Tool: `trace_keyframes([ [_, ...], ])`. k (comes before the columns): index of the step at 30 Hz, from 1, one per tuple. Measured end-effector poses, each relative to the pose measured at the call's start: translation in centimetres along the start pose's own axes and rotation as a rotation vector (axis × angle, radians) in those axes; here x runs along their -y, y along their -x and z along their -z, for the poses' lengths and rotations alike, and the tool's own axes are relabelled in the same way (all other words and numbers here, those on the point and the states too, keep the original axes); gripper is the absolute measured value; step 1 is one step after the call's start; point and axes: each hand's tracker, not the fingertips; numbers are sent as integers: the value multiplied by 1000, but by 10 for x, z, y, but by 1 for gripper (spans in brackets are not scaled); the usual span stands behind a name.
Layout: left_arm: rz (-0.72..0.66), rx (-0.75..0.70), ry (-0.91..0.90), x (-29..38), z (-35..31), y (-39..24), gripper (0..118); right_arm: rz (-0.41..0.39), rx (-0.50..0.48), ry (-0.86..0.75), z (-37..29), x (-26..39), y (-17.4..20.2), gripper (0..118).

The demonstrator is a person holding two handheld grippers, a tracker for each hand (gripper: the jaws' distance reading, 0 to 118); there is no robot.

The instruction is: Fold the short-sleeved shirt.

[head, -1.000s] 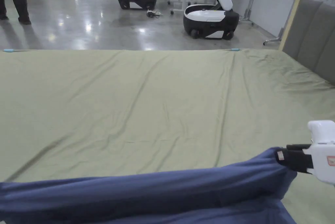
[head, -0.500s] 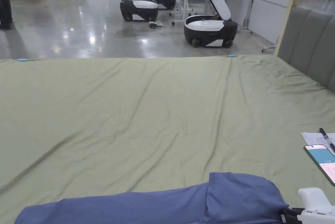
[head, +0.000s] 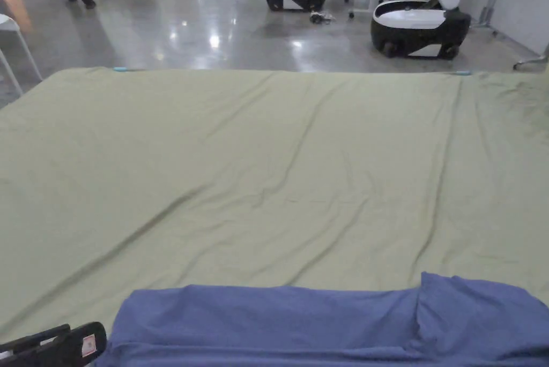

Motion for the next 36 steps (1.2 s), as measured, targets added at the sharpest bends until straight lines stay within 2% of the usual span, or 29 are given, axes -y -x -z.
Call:
trace_keyframes([
  [1, 8, 33, 2, -4, -7, -4, 65, -4, -12, -32, -9, -4, 9, 49],
  [3, 46, 23, 5, -10, -13, -7, 40, 4, -66, -92, -24, -12, 26, 25],
  [4, 77, -8, -1, -11, -12, -7, 29, 5, -61, -88, -27, -15, 36, 16],
  [5, 96, -38, 10, -12, -9, -2, 0, -5, -69, -104, -28, -17, 45, 8],
  [7, 123, 3, 118, -15, 2, 7, 0, -77, -116, -74, -28, -23, 65, 7],
  [9, 142, -7, 110, -17, 15, 15, 0, -147, -68, -69, -24, -24, 84, 1],
  [10, 119, 47, 147, -19, 21, 24, 0, -131, -77, -67, -23, -25, 89, 1],
  [13, -97, 171, 169, -25, 42, 59, 0, -99, -119, -66, -25, -29, 101, 1],
  [14, -178, 219, 195, -24, 52, 72, 10, -96, -120, -67, -27, -30, 107, 1],
  [15, -231, 241, 225, -23, 61, 81, 38, -96, -126, -63, -25, -32, 106, 1],
  [17, -276, 280, 299, -21, 82, 97, 116, -96, -134, -52, -28, -34, 113, 1],
  [22, -330, 316, 391, -25, 118, 107, 116, -109, -133, -36, -28, -35, 121, 0],
  [26, -409, 437, 348, -21, 145, 116, 116, -114, -141, -19, -24, -34, 128, 1],
  [29, -467, 457, 357, -19, 162, 111, 114, -109, -156, -2, -17, -33, 132, 1],
  [30, -473, 454, 363, -20, 164, 104, 106, -104, -161, 1, -15, -33, 133, 1],
  [31, -470, 463, 366, -20, 165, 99, 78, -97, -163, 7, -10, -32, 132, 1],
  [32, -453, 461, 381, -21, 165, 93, 44, -88, -163, 17, -8, -33, 133, 0],
  [33, -422, 444, 398, -20, 167, 90, 26, -85, -166, 22, -6, -33, 134, 1],
  [34, -347, 357, 426, -17, 171, 82, 8, -83, -171, 25, -5, -33, 134, 1],
  [35, -310, 285, 427, -14, 173, 81, 5, -84, -175, 25, -3, -33, 134, 1],
  [36, -300, 334, 468, -12, 175, 80, 5, -85, -177, 25, -2, -34, 135, 1],
])
